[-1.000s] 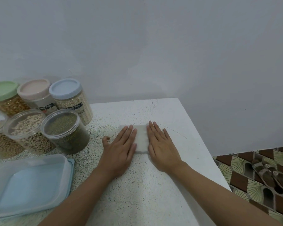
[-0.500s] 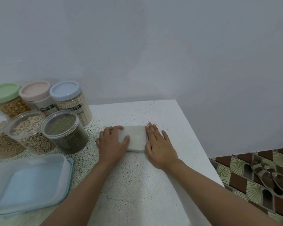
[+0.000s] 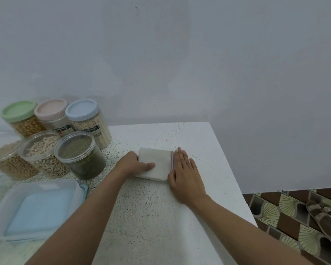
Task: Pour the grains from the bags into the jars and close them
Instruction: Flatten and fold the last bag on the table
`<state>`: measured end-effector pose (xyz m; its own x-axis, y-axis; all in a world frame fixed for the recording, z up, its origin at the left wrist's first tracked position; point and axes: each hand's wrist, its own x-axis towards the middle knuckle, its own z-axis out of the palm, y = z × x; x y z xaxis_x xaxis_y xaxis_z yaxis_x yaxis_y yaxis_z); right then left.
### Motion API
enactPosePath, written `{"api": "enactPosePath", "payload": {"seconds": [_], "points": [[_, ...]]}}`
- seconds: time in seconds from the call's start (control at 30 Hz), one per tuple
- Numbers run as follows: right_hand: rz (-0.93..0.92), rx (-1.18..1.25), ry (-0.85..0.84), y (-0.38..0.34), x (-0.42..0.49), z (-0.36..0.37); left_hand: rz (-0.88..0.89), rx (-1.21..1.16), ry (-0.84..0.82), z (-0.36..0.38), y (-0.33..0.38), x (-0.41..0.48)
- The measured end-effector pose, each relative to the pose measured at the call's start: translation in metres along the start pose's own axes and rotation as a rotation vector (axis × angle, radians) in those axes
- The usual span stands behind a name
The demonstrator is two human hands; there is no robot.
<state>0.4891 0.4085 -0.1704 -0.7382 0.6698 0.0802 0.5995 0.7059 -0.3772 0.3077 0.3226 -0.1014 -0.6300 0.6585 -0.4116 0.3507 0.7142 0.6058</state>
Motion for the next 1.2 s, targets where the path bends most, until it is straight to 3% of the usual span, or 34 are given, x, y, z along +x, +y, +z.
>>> {"api": "enactPosePath", "payload": {"seconds": [0.13,0.3,0.43,0.53,0.7,0.87,1.0,1.2], "points": [[-0.017,0.167,0.029,0.004,0.001,-0.008,0.037,-0.362,-0.069,0.0,-0.001,-0.011],[0.015,0.402,0.096,0.004,-0.001,-0.015,0.024,-1.023,-0.216,0.012,-0.016,-0.034],[0.045,0.631,0.083,-0.004,0.001,-0.028,0.034,-1.185,-0.223,0.008,-0.014,-0.058],[0.072,1.025,-0.049,-0.025,0.005,-0.055,0.058,-1.286,-0.199,-0.008,-0.009,-0.075],[0.086,1.353,-0.259,-0.062,0.021,-0.086,0.125,-1.303,-0.111,-0.05,-0.004,-0.104],[0.068,1.524,-0.357,-0.103,0.035,-0.101,0.176,-1.213,0.012,-0.094,-0.02,-0.129],[-0.028,1.46,-0.346,-0.143,0.033,-0.095,0.211,-1.086,0.125,-0.132,-0.046,-0.147],[-0.162,1.23,-0.289,-0.206,0.035,-0.072,0.271,-0.794,0.163,-0.19,-0.114,-0.159]]}}
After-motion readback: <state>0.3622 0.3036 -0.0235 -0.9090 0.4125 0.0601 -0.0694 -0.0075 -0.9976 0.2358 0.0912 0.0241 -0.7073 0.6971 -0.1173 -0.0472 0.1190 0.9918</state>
